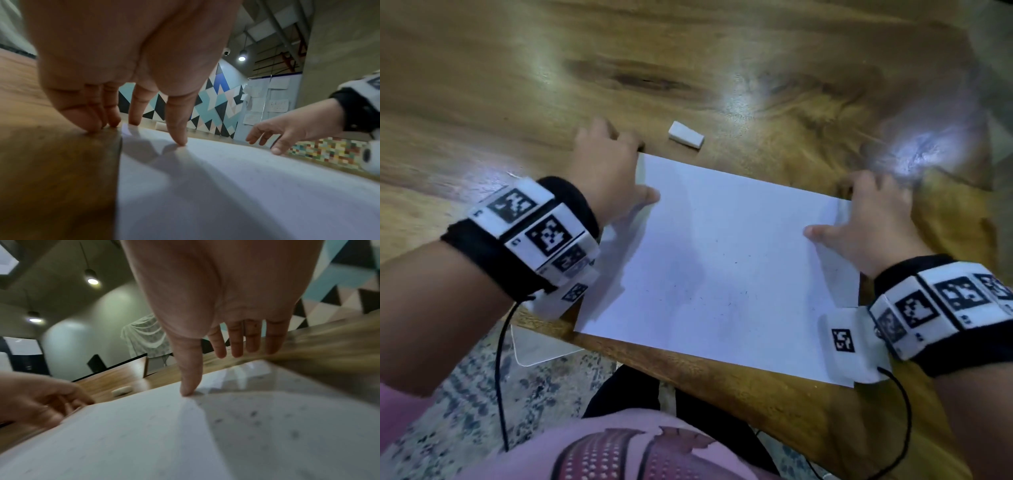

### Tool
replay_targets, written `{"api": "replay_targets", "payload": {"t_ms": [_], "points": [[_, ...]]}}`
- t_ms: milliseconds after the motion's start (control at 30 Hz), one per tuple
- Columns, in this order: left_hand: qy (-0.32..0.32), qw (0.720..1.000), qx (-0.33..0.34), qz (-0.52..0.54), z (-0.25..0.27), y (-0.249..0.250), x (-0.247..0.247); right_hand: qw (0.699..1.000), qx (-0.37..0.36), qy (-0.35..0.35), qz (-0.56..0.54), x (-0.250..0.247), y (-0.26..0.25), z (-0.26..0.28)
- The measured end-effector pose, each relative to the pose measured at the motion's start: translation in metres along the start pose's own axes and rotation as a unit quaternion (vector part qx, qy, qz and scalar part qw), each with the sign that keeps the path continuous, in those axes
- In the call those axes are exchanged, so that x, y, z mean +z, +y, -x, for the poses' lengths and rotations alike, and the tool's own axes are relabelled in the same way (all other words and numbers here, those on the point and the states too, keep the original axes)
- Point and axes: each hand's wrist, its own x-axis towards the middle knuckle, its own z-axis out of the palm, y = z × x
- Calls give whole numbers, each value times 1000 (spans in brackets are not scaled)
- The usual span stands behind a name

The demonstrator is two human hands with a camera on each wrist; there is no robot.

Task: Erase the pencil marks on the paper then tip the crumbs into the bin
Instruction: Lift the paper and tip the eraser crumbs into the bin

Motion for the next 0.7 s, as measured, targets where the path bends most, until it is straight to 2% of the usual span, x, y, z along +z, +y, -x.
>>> {"api": "replay_targets", "payload": {"t_ms": [67, 267, 467, 600, 700], "points": [[2, 1000, -5, 3, 3, 0, 0, 999, 17, -27, -5, -3, 8, -2], [-11, 999, -23, 36, 2, -1, -3, 998, 6, -48, -25, -3, 14, -12], [4, 998, 10, 69, -4, -6, -11, 999, -11, -45, -11, -3, 14, -10], [-10, 982, -7, 190, -4, -11, -17, 999, -14, -30, -30, -1, 14, -3], [-53, 947, -29, 316, 6, -21, -19, 999, -22, -29, -30, 0, 14, -1]]}}
